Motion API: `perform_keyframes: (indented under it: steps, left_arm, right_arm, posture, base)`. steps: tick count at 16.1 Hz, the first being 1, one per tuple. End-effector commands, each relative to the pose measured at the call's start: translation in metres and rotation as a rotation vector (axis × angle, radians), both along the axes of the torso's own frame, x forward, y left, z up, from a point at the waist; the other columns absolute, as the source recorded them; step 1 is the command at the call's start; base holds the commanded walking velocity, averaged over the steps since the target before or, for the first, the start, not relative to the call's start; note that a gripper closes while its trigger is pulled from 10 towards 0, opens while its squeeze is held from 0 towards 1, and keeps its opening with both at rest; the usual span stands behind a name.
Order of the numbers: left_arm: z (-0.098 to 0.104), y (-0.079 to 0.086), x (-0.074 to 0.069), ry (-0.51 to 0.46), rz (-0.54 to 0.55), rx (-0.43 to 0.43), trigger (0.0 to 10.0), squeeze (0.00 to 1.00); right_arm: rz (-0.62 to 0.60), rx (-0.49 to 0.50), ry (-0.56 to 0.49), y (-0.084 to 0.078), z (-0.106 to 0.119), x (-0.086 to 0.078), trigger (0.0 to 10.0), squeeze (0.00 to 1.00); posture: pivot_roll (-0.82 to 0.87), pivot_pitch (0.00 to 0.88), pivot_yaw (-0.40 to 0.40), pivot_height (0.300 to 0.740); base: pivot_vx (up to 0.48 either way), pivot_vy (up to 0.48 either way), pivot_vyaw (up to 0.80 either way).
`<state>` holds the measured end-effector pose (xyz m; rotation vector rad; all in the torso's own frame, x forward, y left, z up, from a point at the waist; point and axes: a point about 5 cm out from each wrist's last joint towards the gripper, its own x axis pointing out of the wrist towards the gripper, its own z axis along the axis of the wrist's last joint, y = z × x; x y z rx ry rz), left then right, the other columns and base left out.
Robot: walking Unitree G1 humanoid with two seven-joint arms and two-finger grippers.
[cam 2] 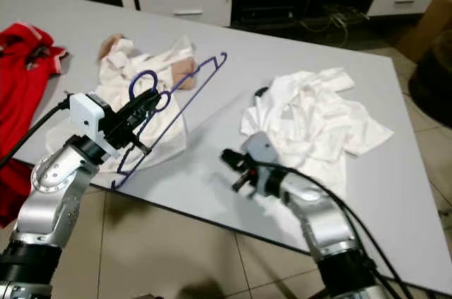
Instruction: Hang hanger
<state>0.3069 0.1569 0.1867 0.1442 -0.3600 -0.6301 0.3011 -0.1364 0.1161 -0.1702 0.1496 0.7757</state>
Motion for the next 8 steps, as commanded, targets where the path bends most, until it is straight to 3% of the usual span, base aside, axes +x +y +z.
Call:
perform_keyframes:
  steps: [1,2,5,6,8]
  left_arm:
    - [0.003,-0.001,0.002,-0.008,-0.007,0.010,10.0,0.00]
    - [0.003,-0.002,0.003,-0.010,-0.009,0.007,10.0,0.00]
    - [0.001,-0.008,0.001,0.004,-0.020,-0.015,10.0,0.00]
    - [-0.002,-0.012,-0.002,0.016,-0.013,-0.036,10.0,0.00]
    - [-0.006,-0.014,-0.004,0.027,-0.011,-0.037,10.0,0.00]
  right_arm:
    - [-0.097,0.008,-0.059,-0.013,0.012,0.008,5.0,0.00]
    - [-0.190,0.007,-0.088,-0.024,0.017,0.014,10.0,0.00]
    - [-0.360,0.058,-0.130,-0.043,0.026,0.014,10.0,0.00]
    - [-0.400,0.140,-0.154,-0.047,0.032,0.008,10.0,0.00]
    - [-0.404,0.205,-0.191,-0.052,0.041,-0.001,10.0,0.00]
  posture:
    - [0.01,0.067,-0.009,0.740]
    - [0.01,0.066,-0.006,0.740]
    - [0.01,0.064,0.001,0.740]
    - [0.01,0.064,0.004,0.740]
    - [0.01,0.063,0.010,0.740]
  base:
    - [0.000,0.000,0.00]
    - [0.000,0.000,0.00]
    - [0.000,0.000,0.00]
    - [0.000,0.000,0.00]
    - [0.000,0.000,0.00]
